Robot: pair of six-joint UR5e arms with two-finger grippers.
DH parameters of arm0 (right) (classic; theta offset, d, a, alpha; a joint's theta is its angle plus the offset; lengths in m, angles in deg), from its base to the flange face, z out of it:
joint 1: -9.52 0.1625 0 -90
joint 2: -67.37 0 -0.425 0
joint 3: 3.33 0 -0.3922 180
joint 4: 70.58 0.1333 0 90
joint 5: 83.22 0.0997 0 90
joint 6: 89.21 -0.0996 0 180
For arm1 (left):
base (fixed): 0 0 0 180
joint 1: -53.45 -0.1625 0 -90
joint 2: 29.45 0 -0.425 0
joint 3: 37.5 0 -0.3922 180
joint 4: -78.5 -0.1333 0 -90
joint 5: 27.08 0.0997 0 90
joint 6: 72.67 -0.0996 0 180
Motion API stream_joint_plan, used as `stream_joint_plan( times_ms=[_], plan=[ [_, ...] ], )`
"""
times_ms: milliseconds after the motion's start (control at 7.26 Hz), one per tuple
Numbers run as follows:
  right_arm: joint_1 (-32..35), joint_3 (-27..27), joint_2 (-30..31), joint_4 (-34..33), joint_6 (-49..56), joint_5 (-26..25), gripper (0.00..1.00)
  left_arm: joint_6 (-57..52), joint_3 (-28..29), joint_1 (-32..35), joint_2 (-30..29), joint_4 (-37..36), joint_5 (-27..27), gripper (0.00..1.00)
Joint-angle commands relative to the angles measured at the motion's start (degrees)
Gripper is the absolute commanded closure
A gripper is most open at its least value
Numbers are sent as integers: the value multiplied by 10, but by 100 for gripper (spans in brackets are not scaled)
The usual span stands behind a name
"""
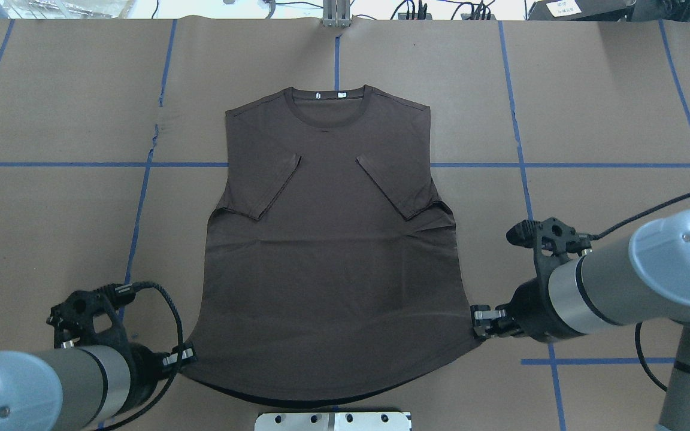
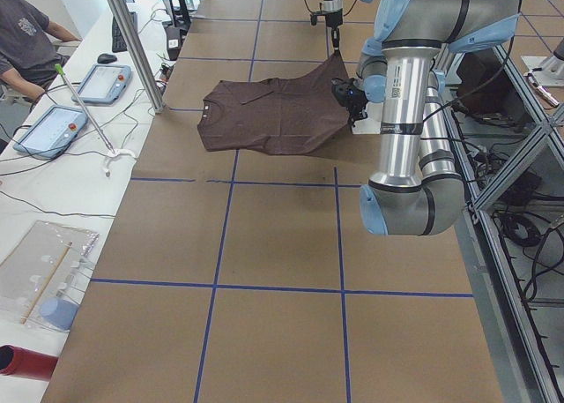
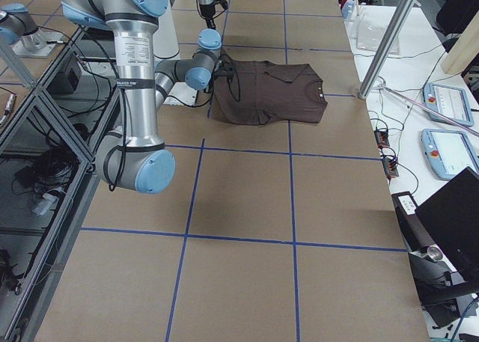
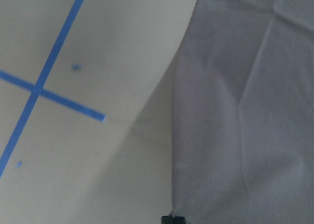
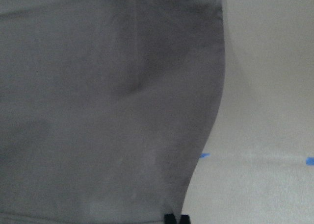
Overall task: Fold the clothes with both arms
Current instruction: 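Lift the hem with both grippers and fold it toward the collar, then lay the hem near the collar and release with both grippers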
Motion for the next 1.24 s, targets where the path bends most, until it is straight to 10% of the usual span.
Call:
stream_joint_plan(
  times_ms=[0,827,1102],
  plan=[
    [80,76,-81,0,52,-2,100,-91,39,112,-56,-2,-8,100],
    [214,373,-281,10,161,-21,100,-220,317,300,-178,99,-30,100],
    [233,501,-319,112,161,-31,100,-250,426,337,-215,174,-30,100]
  ],
)
